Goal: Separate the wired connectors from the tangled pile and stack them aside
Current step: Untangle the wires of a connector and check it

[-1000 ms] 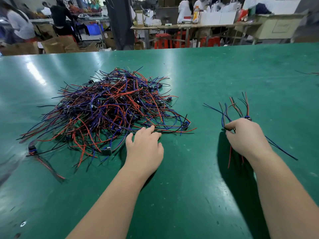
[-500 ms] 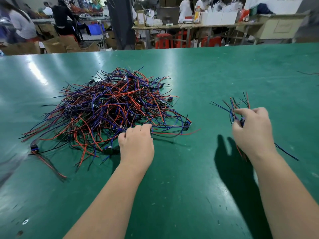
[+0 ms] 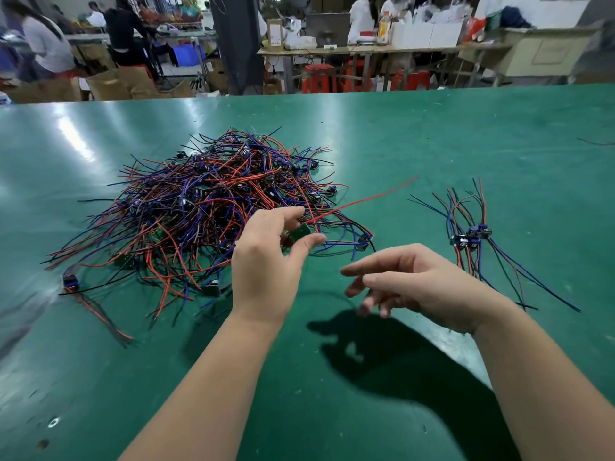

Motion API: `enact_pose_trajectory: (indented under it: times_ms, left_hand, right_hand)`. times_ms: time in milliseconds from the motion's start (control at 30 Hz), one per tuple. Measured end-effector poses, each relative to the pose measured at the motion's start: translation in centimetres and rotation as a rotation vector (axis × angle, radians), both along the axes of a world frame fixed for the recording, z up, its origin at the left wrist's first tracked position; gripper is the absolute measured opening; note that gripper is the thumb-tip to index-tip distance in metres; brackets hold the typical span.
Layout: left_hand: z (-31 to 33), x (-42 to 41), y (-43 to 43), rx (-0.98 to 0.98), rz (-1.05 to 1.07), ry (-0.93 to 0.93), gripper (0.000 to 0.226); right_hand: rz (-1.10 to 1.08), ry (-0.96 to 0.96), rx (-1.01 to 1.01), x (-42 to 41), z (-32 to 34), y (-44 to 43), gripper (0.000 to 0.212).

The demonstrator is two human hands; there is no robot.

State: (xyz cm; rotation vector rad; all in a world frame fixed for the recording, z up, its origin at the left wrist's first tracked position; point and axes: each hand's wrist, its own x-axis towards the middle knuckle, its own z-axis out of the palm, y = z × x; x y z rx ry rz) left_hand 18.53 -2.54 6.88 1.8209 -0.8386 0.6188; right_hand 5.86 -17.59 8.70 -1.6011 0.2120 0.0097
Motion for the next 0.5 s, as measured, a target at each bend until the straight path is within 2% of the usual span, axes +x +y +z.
enact_pose_trajectory:
  times_ms: [67, 133, 200, 233, 367, 500]
  left_hand:
    - [0.7, -0.9, -0.3, -0.171, -0.138, 0.293, 0.029]
    - [1.2, -1.8, -0.7, -0.284, -0.329, 0.708, 0.024]
    - [1.5, -2.4, -1.1, -0.29, -0.49, 1.065, 0.025]
    - [1.6, -2.8, -1.3, -0.276, -0.548, 1.179, 0.026]
    - [2.0, -3.6, -1.5, -0.248, -0.684, 1.428, 0.022]
    - [2.1, -3.6, -1.4, -0.241, -0.705, 1.532, 0.015]
  right_hand:
    - [-0.022, -0.007, -0.104, 0.3, -0.4, 0.4, 0.027]
    - [-0.091, -0.057, -0.155, 0.8, -0.7, 1.0, 0.034]
    - [-0.145, -0.138, -0.062, 1.2, -0.9, 1.5, 0.035]
    - [-0.181, -0.182, 0.009, 1.3, -1.0, 1.7, 0.032]
    - [-0.321, -0.251, 0.258, 1.7, -0.9, 1.7, 0.022]
    - [-0.39, -0.155, 0.386, 1.6, -0.6, 0.9, 0.02]
